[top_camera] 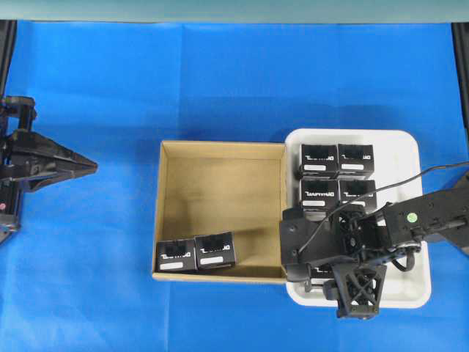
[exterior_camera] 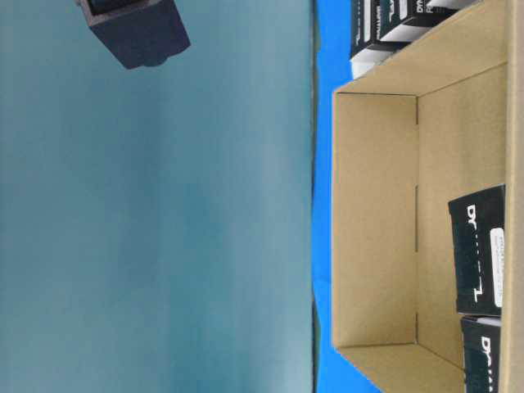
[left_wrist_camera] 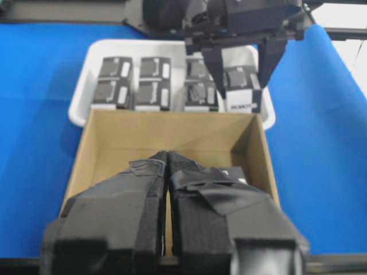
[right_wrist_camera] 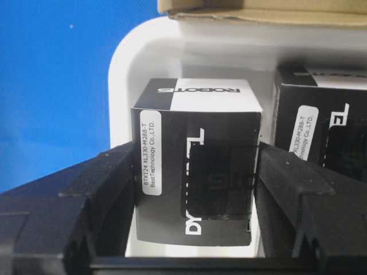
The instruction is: Pick the box from inside the cardboard box.
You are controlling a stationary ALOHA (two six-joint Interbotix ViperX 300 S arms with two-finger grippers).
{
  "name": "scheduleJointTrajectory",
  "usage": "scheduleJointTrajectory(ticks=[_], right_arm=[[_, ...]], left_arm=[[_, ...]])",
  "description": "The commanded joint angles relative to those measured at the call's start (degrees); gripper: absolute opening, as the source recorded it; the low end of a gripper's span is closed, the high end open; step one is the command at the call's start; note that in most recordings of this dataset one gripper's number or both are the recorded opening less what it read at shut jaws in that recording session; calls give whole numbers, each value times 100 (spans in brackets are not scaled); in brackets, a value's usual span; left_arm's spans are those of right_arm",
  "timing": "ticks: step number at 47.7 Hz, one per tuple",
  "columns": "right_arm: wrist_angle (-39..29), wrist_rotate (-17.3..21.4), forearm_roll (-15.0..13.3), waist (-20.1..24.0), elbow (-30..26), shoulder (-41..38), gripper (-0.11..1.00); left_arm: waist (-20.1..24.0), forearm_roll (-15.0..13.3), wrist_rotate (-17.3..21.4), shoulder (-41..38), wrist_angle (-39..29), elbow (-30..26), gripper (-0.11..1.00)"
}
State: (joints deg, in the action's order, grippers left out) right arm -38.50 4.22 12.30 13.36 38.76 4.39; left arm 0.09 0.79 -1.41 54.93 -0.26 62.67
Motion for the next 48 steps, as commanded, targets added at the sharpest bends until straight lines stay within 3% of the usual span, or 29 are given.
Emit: scheduleJointTrajectory(ticks=[1, 13, 23, 48], right_arm=[[35, 18, 0, -18, -26, -18, 63], [35, 26, 9, -44, -26, -18, 62], [70, 149, -9, -70, -53, -35, 88], [97, 290, -9, -70, -70, -35, 89]], left_arm=[[18, 18, 9, -26, 26, -158, -2], [18, 18, 9, -26, 26, -158, -2], [18, 18, 9, -26, 26, -149, -2], [9, 18, 9, -35, 26, -149, -2]])
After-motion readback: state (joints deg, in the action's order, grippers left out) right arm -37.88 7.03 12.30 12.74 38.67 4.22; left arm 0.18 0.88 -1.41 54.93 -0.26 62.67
